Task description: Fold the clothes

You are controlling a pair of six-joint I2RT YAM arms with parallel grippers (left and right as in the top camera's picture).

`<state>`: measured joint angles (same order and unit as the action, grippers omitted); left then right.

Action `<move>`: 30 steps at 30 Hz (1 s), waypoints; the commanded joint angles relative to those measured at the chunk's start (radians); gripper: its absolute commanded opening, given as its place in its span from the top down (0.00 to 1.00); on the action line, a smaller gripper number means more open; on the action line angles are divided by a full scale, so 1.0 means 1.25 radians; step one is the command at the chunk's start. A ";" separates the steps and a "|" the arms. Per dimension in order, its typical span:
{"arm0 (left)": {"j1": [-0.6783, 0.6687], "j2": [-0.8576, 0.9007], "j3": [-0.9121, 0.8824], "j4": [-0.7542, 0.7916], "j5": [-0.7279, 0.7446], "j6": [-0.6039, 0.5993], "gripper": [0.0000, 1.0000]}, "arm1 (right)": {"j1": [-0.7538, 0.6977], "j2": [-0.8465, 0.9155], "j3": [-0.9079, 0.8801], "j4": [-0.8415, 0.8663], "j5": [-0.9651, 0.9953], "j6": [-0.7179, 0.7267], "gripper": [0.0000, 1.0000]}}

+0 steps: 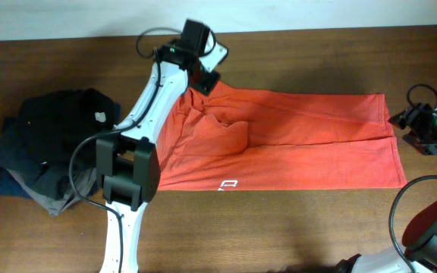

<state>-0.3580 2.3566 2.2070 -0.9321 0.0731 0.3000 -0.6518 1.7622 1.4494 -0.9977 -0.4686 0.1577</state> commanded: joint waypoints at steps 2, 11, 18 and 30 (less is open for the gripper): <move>-0.007 0.007 0.044 -0.041 -0.007 0.007 1.00 | 0.003 -0.013 0.011 0.003 0.008 -0.004 0.37; -0.037 0.085 0.009 -0.073 0.006 0.025 0.63 | 0.003 -0.013 0.011 0.007 0.008 -0.004 0.36; -0.036 0.130 0.009 -0.075 -0.025 0.025 0.63 | 0.003 -0.013 0.011 0.007 0.008 -0.004 0.36; -0.037 0.092 0.038 -0.091 -0.038 0.019 0.66 | 0.003 -0.013 0.011 0.008 0.011 -0.004 0.36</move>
<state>-0.4065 2.5263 2.2189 -1.0351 0.0326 0.3195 -0.6518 1.7622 1.4494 -0.9909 -0.4686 0.1577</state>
